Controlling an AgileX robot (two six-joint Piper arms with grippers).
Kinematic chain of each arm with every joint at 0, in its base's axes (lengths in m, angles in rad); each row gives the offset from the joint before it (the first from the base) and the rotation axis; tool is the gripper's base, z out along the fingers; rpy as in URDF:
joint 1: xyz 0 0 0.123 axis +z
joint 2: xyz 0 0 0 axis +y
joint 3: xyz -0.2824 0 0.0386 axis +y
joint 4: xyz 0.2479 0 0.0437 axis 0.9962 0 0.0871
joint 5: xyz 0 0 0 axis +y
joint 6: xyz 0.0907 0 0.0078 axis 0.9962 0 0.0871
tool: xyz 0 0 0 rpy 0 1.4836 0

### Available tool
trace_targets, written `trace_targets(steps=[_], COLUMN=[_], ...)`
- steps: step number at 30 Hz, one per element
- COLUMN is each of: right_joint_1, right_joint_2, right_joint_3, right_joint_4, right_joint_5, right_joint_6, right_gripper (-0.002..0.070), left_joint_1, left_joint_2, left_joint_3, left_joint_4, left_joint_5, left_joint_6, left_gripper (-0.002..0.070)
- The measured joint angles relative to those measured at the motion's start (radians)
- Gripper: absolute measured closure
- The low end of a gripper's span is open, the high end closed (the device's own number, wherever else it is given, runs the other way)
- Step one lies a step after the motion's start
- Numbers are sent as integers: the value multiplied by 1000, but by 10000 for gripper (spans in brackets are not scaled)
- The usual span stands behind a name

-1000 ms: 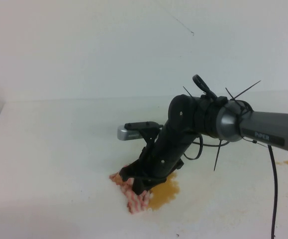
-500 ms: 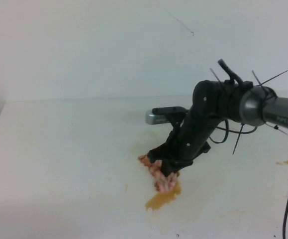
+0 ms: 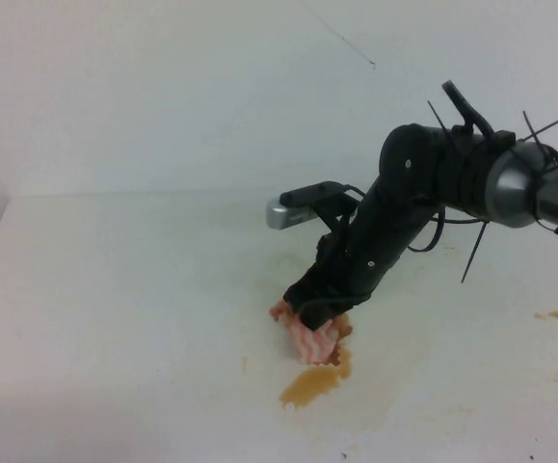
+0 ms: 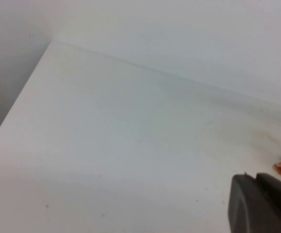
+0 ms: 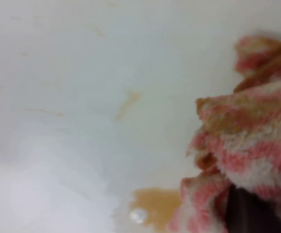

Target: Wipe the table

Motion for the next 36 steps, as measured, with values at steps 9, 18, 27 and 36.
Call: trace_targets(steps=[9,18,27,36], right_joint_1=[179,262,174,-47], right_joint_2=[-80,-71,-71,-71], right_joint_3=[2,100,330,340], right_joint_4=[-10,-38,-77,-79], right_joint_5=[-2,-55,-264,-271], right_joint_6=[-3,47,100,110], right_gripper=[675,676,676,676], left_joint_1=[0,0,0,0], left_joint_2=[0,0,0,0], left_joint_3=[0,0,0,0], left_joint_4=[0,0,0,0], left_joint_5=[0,0,0,0], left_joint_6=[0,0,0,0], left_gripper=[675,675,675,675])
